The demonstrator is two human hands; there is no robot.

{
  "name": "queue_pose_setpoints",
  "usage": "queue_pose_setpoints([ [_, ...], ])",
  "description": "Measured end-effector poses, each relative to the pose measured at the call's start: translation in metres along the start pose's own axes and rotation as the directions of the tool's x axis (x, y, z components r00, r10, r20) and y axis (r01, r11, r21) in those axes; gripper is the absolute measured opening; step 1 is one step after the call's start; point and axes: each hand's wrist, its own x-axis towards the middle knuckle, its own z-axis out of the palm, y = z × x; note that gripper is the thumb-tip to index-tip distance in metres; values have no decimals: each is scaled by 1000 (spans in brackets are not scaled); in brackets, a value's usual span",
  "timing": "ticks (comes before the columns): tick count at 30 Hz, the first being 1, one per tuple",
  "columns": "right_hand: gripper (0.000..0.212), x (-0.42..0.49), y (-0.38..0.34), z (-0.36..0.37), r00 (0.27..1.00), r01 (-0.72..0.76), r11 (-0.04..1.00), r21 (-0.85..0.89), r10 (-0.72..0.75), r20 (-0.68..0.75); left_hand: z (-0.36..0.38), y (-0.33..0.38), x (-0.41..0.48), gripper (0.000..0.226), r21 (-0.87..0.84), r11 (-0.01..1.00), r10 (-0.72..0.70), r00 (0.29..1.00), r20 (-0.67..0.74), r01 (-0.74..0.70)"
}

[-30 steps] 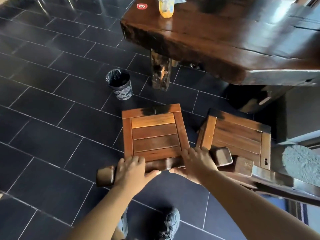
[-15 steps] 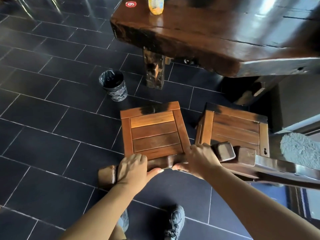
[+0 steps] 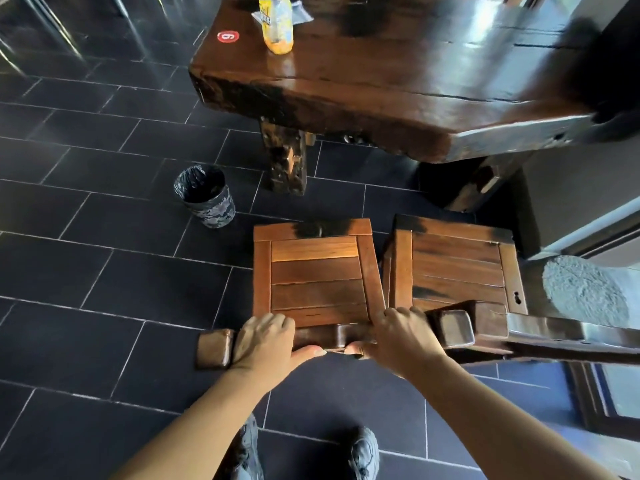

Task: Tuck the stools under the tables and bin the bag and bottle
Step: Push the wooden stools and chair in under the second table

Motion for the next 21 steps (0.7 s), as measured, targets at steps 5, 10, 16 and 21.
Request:
queue_pose_setpoints([
  [5, 66, 5, -3, -6, 996, -94, 994, 55, 94, -3, -13, -10, 30, 83, 16, 993, 112, 993, 45, -113],
  [10, 64, 13, -3, -8, 991, -132, 989, 64, 132, -5, -12, -17, 50, 91, -14, 987, 160, 986, 37, -160],
  [16, 67, 22, -3, -9, 990, -138, 990, 28, 138, 17, 3, -27, 63, 79, -4, 980, 197, 978, -64, -197],
  [21, 75, 26, -2, -4, 990, -141, 990, 12, 141, 17, 4, -24, 65, 74, -34, 984, 171, 983, -60, -173],
])
